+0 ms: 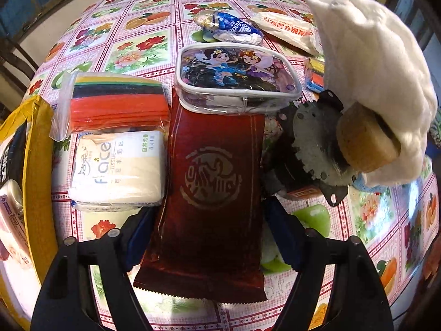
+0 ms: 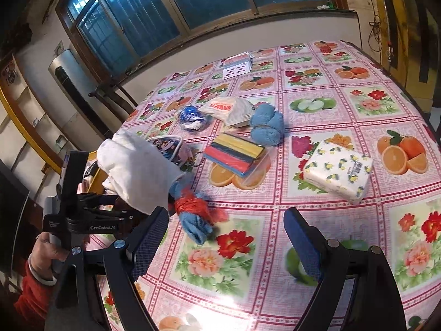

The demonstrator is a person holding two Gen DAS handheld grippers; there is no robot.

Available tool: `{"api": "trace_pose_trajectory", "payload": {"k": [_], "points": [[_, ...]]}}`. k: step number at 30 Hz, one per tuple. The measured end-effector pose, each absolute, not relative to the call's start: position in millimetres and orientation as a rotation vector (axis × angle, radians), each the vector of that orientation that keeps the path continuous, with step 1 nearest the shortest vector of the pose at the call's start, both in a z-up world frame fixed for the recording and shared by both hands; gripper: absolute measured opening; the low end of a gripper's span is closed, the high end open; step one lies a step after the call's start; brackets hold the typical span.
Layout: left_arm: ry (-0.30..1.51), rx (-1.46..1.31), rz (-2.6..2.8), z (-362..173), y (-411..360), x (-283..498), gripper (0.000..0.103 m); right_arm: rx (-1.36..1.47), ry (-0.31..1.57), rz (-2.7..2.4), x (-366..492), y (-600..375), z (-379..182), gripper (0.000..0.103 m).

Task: Organize soft objects
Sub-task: 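Grasp the dark red packet with the left tool while the right grasps the lemon-print tissue pack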

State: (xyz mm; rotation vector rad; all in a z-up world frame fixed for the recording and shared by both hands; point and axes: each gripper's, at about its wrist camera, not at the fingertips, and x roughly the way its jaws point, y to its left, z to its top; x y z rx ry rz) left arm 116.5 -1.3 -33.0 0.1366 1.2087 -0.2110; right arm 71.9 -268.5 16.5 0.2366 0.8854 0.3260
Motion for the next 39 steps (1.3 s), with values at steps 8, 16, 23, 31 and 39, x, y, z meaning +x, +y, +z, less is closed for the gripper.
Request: {"api": "trace_pose_trajectory", "payload": {"k": [8, 16, 23, 31, 39], "points": [[1.176, 0.13, -0.224, -26, -3, 97, 0.056, 0.25, 0.897, 0.18, 97, -328, 17, 0.088], [1.223, 0.044, -0.298, -22, 11, 94, 0.053, -0.157, 0.957, 0.28, 136, -316, 0, 0.088], [1.245, 0.025, -0.31, -20, 16, 84, 0.052, -0.226, 1.072, 0.334, 162, -314, -34, 0.076], [1.228, 0.023, -0.305, -18, 35, 46, 0.051, -0.185, 1.049, 0.291, 127, -309, -33, 0.054], [1.187, -0.041, -0.29, -17, 65, -1, 0.052, -0.028, 1.049, 0.388, 67, -287, -25, 0.054]]}}
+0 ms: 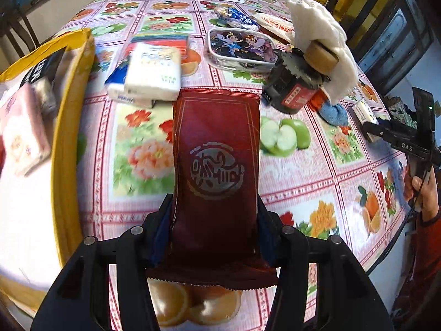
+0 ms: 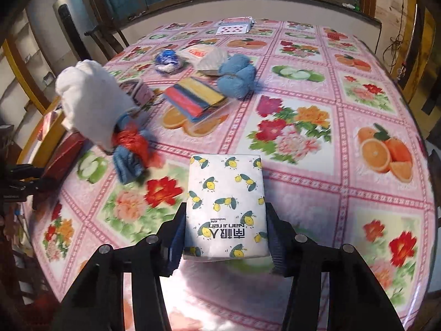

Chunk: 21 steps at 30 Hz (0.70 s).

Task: Organize soft objects
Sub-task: 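Grasp the dark red packet with the left tool while the right grasps the lemon-print tissue pack, then place the dark red packet in the tray with the left tool while the right places the lemon pack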

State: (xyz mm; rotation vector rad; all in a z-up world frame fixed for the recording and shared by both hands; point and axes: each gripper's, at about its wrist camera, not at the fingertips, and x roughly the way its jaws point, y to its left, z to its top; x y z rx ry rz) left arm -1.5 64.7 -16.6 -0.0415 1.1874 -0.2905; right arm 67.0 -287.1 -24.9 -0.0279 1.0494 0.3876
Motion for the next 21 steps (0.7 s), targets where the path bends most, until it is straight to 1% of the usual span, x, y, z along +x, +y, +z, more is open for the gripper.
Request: {"api": "trace_pose_trajectory", "payload": {"k": [3, 10, 17, 21], "points": [[1.179, -0.058, -0.289, -17, 74, -8, 0.052, 0.017, 1.062, 0.459, 47, -263, -24, 0.054], [1.136, -0.082, -0.266, -7, 93, -25, 0.052, 0.016, 1.059, 0.648, 16, -182, -16, 0.054], [1.086, -0.103, -0.224, 8, 119, -37, 0.051, 0.002, 1.051, 0.762, 21, -110, -6, 0.053], [1.072, -0.162, -0.23, 11, 134, -37, 0.047, 0.002, 1.039, 0.81, 21, -81, 0, 0.053]]}}
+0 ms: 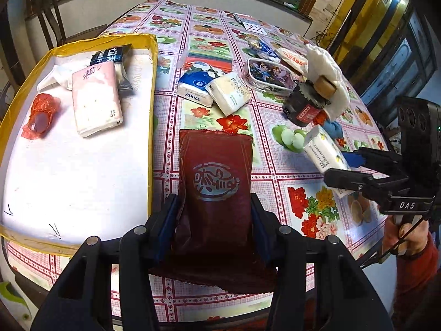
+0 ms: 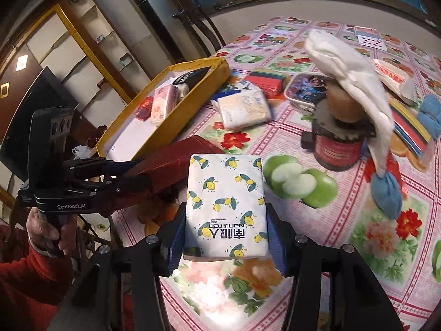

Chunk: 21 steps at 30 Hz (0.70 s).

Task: Organize soft objects
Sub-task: 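Place the dark red packet in the tray with the left tool while the right places the lemon pack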

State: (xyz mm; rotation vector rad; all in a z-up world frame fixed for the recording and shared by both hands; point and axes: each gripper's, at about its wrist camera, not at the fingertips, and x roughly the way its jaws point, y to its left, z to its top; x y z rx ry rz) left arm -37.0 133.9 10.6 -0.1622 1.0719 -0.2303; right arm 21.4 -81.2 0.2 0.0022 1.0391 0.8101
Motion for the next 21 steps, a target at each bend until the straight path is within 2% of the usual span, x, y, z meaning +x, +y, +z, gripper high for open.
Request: {"api": "trace_pose_trajectory", "payload": {"k": [12, 19, 20, 21], "points": [[0.973, -0.233, -0.253, 36, 147, -34, 0.041, 0.043, 1.005, 0.81, 28, -78, 17, 0.054], [0.866, -0.262, -0.174, 74, 183, -34, 0.04, 0.068, 0.974, 0.844, 34, -57, 33, 0.054], [0.847, -0.27, -0.155, 79, 192, -33, 0.012, 0.073, 0.966, 0.855, 37, -47, 36, 0.054], [0.845, -0.273, -0.13, 82, 201, -31, 0.004, 0.072, 0.96, 0.866, 40, -37, 39, 0.054]]}}
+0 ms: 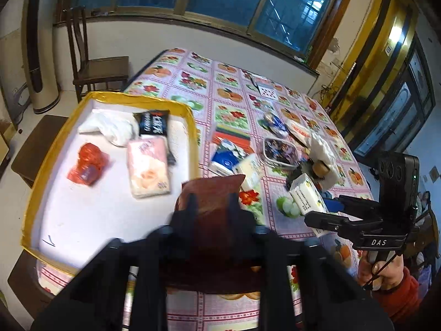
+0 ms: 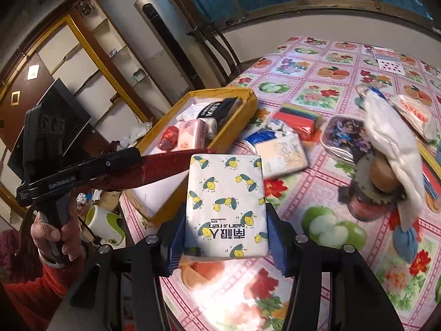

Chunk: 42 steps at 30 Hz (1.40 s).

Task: Organize soft objects
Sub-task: 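Place the dark red packet in the tray with the left tool while the right places the lemon pack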

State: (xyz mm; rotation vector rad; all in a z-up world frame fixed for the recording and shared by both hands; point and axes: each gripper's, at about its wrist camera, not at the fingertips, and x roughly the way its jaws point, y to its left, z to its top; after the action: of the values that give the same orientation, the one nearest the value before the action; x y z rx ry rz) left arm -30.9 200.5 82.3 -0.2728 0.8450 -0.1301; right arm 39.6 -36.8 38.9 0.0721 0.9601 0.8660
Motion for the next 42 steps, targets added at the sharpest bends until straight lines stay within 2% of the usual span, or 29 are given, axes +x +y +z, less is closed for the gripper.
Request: {"api": "trace_pose_trajectory", "payload": {"k": [3, 10, 11, 13, 15, 16, 23, 27, 38, 42], "points": [[0.841, -0.291, -0.039, 80, 228, -16, 0.004, 0.074, 0.955, 0.889, 55, 4, 43, 0.054], [0.931, -0.271, 0.058, 40, 255, 5, 0.004, 0.056, 0.983, 0.925, 76, 85, 35, 0.054], [0.947, -0.282, 0.071, 36, 260, 6, 0.007, 0.042, 0.989, 0.907, 81, 94, 33, 0.054], [0.968, -0.279, 0.106, 28, 266, 11, 0.018, 0.022, 1.002, 0.873, 92, 111, 24, 0.054], [0.998, -0.305, 0.113, 18, 272, 17, 0.066, 0.018, 1.034, 0.86, 101, 126, 12, 0.055], [1.01, -0.32, 0.119, 13, 275, 18, 0.071, 0.012, 1.042, 0.851, 103, 132, 6, 0.056], [1.052, -0.333, 0.19, -5, 290, 18, 0.072, 0.078, 1.064, 0.866, 109, 123, 2, 0.06], [1.038, -0.366, 0.194, -3, 292, 11, 0.072, 0.121, 0.993, 0.863, 104, 91, 27, 0.076], [0.987, -0.294, 0.138, 26, 248, -6, 0.072, 0.166, 0.893, 0.851, 62, 18, 55, 0.078], [0.938, -0.235, 0.119, 38, 216, -12, 0.074, 0.163, 0.827, 0.763, 43, -27, 63, 0.089]]}}
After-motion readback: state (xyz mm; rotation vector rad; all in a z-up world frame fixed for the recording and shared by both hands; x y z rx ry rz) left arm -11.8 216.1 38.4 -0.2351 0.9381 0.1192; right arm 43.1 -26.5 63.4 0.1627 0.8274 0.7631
